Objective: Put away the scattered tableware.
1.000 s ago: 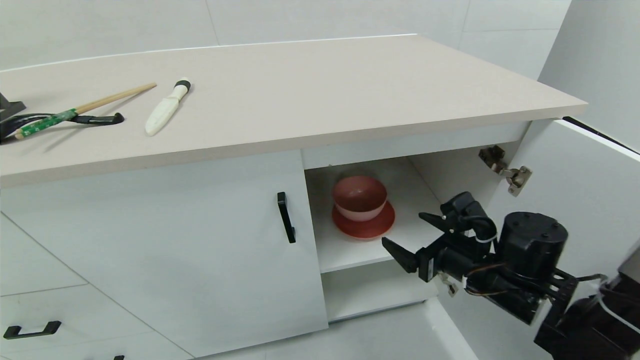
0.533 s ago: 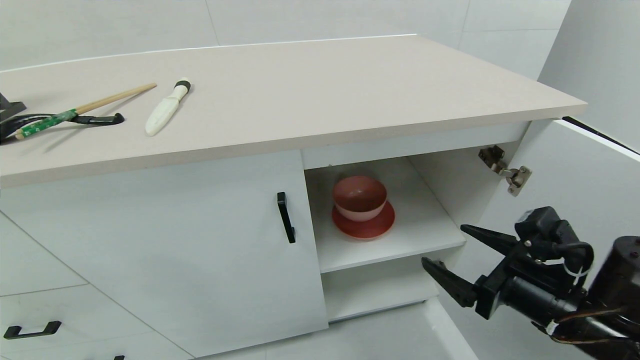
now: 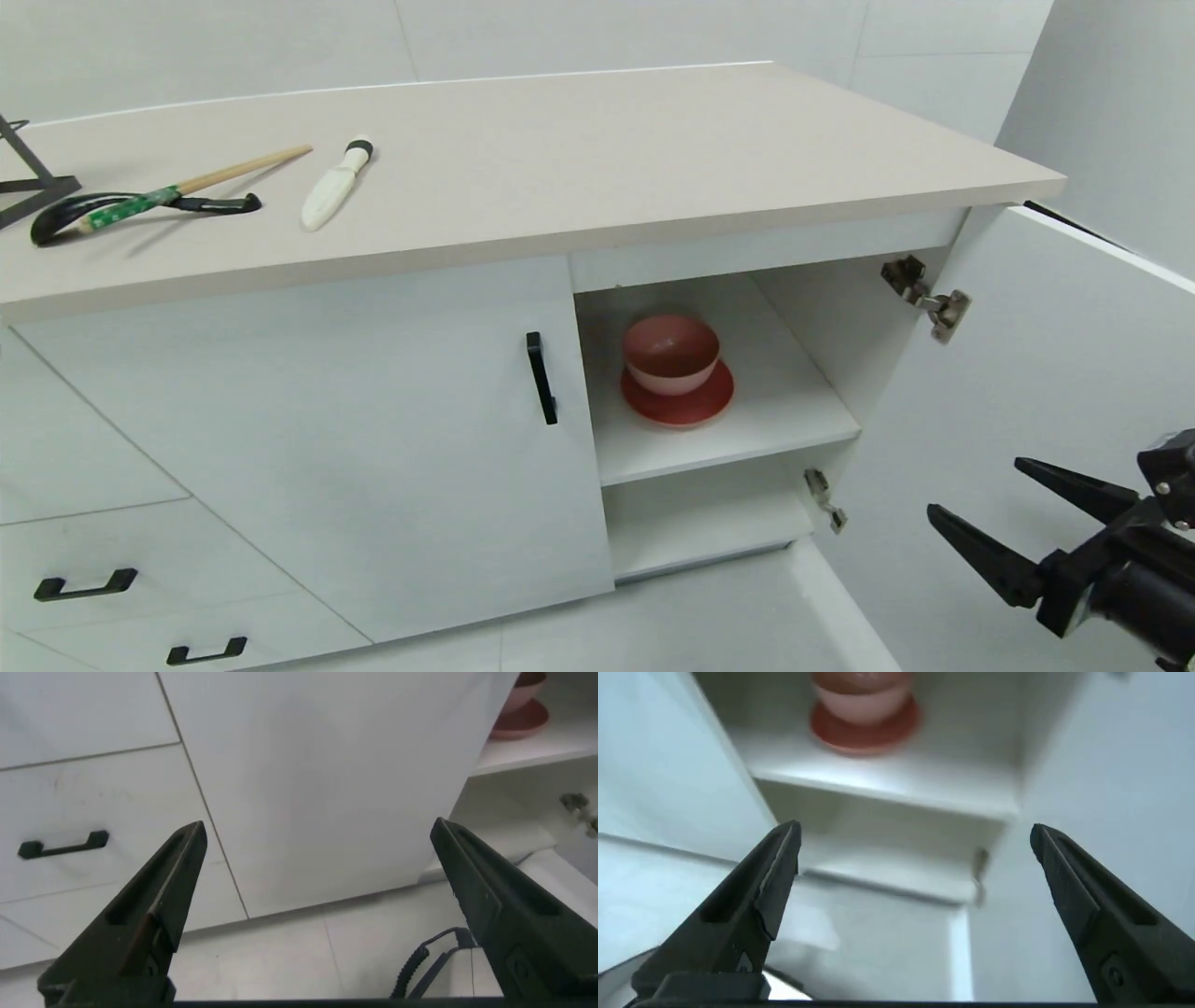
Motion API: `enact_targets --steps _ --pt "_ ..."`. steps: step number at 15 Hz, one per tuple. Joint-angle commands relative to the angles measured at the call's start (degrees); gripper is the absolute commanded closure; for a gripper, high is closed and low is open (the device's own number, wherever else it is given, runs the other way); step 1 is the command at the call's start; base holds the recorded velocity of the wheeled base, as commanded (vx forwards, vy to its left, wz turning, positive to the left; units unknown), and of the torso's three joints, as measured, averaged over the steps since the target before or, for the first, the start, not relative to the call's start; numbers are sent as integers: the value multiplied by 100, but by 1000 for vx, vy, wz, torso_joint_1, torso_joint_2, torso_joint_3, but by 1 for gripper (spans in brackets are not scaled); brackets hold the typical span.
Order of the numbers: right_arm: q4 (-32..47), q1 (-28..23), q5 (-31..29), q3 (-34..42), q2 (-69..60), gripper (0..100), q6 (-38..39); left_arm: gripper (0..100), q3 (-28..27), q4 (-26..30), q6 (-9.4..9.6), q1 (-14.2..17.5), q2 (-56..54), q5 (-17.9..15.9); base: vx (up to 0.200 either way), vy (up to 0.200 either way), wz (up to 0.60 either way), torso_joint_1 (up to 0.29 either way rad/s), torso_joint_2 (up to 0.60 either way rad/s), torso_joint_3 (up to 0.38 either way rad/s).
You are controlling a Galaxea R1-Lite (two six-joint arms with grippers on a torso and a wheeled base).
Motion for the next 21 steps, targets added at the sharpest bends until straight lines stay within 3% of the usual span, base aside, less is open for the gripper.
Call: enact_targets --steps 1,3,4,8,10,13,21 --pt "483 -438 -251 30 -849 0 27 0 2 -1 -9 1 2 -2 -200 0 0 2 2 7" --pt "1230 -649 -506 30 -1394 0 36 0 -6 -1 -9 1 2 -2 -200 0 0 0 2 0" --pt "2426 -807 -541 30 -2484 0 150 0 2 -1 -9 1 2 -2 -200 0 0 2 2 -2" --pt "5669 -1818 -550 30 -5754 0 432 0 2 -1 -9 1 2 -2 -200 0 0 0 2 1" --pt "7137 -2055 -515 30 -7177 0 528 0 2 -1 9 1 2 -2 -200 -200 0 -2 -2 9" --pt "7286 -2038 -391 22 -7863 0 397 0 2 -9 299 1 2 -2 -133 -133 0 2 0 0" --pt "7304 -2038 -383 22 -7854 0 379 0 2 -1 132 1 2 -2 0 0 0 0 0 0"
